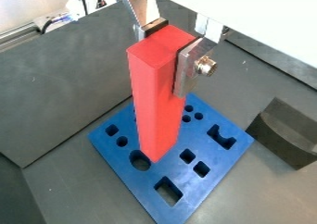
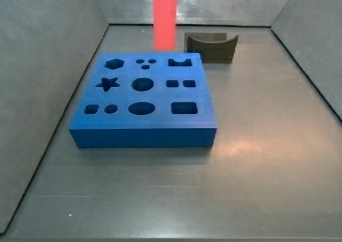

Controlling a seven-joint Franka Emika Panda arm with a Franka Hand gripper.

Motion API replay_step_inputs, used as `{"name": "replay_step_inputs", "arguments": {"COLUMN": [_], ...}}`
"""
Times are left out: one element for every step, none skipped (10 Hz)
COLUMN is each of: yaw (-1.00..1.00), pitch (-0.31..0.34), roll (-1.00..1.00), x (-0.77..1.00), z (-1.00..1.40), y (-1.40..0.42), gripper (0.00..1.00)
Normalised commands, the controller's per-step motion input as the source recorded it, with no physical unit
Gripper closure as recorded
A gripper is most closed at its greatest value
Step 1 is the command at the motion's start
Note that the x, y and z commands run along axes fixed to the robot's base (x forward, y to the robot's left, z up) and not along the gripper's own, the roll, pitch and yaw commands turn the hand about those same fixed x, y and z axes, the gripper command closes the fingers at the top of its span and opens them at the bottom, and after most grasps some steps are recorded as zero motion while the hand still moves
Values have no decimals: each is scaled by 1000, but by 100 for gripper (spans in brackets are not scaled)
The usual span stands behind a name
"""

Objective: Insert the rectangle object.

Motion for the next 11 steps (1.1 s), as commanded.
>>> {"name": "replay_step_inputs", "arguments": {"yaw": [-789,-674,-349,-351,-434,-671,-969,-1000,-1000,-1000,-1000], "pitch": [0,0,0,0,0,0,0,0,0,-3,-1], "roll": [0,0,11,20,60,59,0,3,26,43,43], "x": [346,471,706,711,611,343,0,0,0,0,0], "z": [-369,-394,-460,-491,-549,-477,-311,-263,-280,-291,-283], "y": [-20,-51,-314,-317,-314,-294,-220,-109,0,0,0], "gripper": [100,100,100,100,100,100,100,100,100,100,100]}}
